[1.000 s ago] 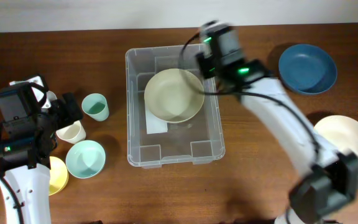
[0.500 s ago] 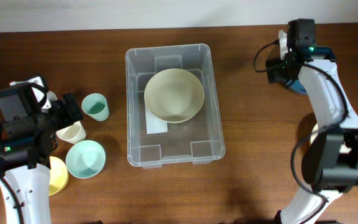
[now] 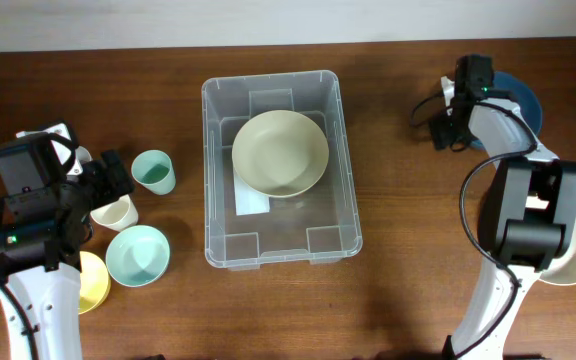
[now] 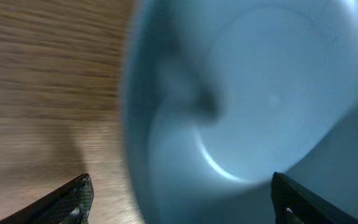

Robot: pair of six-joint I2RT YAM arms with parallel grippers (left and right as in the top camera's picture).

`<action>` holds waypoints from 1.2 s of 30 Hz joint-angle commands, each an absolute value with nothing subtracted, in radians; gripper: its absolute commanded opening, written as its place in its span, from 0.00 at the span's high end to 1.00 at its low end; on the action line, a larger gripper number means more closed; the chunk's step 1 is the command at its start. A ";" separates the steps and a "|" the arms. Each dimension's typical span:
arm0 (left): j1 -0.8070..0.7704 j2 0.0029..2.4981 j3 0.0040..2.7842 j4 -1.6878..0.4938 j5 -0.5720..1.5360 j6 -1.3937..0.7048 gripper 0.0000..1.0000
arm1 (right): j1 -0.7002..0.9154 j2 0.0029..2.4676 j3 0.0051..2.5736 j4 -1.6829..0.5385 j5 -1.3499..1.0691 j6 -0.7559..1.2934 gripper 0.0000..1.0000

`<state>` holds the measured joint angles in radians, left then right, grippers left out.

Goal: Pack container
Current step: 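Move the right gripper to the blue bowl and grasp its rim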

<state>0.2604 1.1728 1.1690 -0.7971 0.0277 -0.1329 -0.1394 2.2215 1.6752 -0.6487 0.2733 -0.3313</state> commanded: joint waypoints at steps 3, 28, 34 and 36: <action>0.265 1.179 1.190 -0.794 0.042 -0.145 0.05 | -0.186 2.262 1.672 -0.563 0.323 -0.344 0.17; 0.265 1.179 1.190 -0.793 0.042 -0.145 0.05 | -0.173 2.260 1.687 -0.534 0.319 -0.381 0.96; 0.265 1.179 1.190 -0.793 0.041 -0.145 0.04 | -0.054 2.044 1.733 -0.550 0.319 -0.458 0.96; 0.265 1.179 1.190 -0.793 0.041 -0.144 0.05 | 0.003 1.977 1.738 -0.562 0.318 -0.508 0.96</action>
<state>0.2604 1.1728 1.1690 -0.7963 0.0277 -0.1329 -0.1013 2.1796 1.6772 -0.5613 0.3138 -0.4217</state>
